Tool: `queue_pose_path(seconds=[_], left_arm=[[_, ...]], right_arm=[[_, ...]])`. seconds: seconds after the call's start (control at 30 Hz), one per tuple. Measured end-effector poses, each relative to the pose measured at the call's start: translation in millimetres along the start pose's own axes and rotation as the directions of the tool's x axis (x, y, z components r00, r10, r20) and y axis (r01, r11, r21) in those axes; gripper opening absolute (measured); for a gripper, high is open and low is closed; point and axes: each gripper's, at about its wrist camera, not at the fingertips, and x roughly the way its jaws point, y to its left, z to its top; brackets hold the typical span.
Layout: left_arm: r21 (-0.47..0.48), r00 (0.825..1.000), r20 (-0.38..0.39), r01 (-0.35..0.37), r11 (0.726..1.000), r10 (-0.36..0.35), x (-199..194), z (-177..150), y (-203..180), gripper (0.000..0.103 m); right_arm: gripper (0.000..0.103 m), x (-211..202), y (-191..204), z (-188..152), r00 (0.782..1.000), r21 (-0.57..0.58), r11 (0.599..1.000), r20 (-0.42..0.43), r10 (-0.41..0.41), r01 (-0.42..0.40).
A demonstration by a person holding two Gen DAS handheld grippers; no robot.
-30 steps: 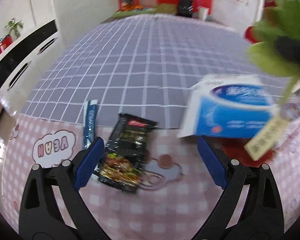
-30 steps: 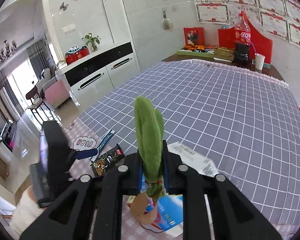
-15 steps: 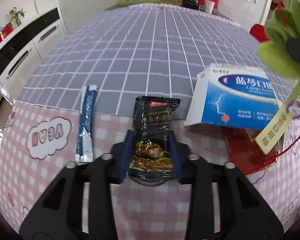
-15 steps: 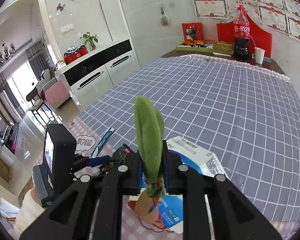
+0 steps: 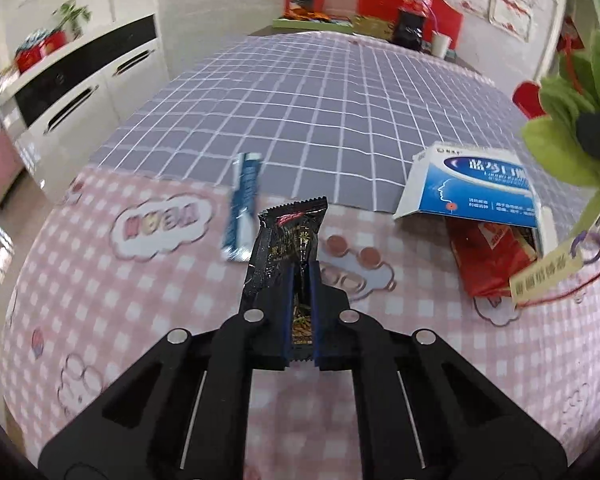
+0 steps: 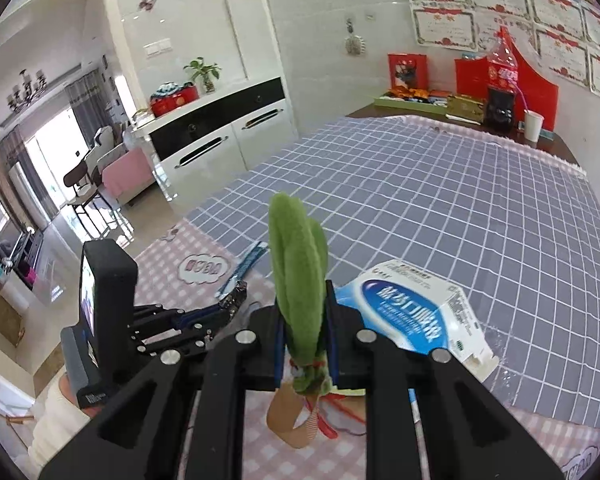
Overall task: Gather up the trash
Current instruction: 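Carry the plush plant and black wrapper over the blue wastebasket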
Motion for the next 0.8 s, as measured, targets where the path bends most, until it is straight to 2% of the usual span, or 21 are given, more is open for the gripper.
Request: queue_pose_path(seconds=[0.1, 0.17, 0.23, 0.43, 0.63, 0.8], left_arm=[[-0.021, 0.998, 0.031, -0.048, 0.999, 0.048, -20, -8, 9, 0.007], [-0.026, 0.998, 0.051, -0.029, 0.999, 0.03, -35, -15, 17, 0.007], [-0.074, 0.999, 0.051, -0.006, 0.997, 0.01, -47, -20, 31, 0.007], [-0.143, 0.99, 0.125, -0.049, 0.989, 0.067, -97, -43, 60, 0.007], [-0.234, 0.973, 0.172, -0.114, 0.966, 0.156, -146, -83, 101, 0.007], [-0.294, 0.954, 0.167, -0.193, 0.936, 0.249, -176, -122, 132, 0.007]], right_arm=[[0.016, -2, 19, -5, 1.0, -0.027, 0.999, -0.007, 0.028, -0.028], [0.016, 2, 34, -10, 0.998, -0.048, 0.998, -0.024, 0.049, -0.051], [0.016, 7, 50, -15, 0.997, -0.064, 0.995, -0.043, 0.068, -0.07], [0.016, 17, 103, -28, 0.987, -0.12, 0.982, -0.084, 0.138, -0.148], [0.017, 27, 178, -45, 0.96, -0.19, 0.946, -0.143, 0.239, -0.263], [0.017, 34, 247, -60, 0.922, -0.241, 0.895, -0.199, 0.332, -0.375]])
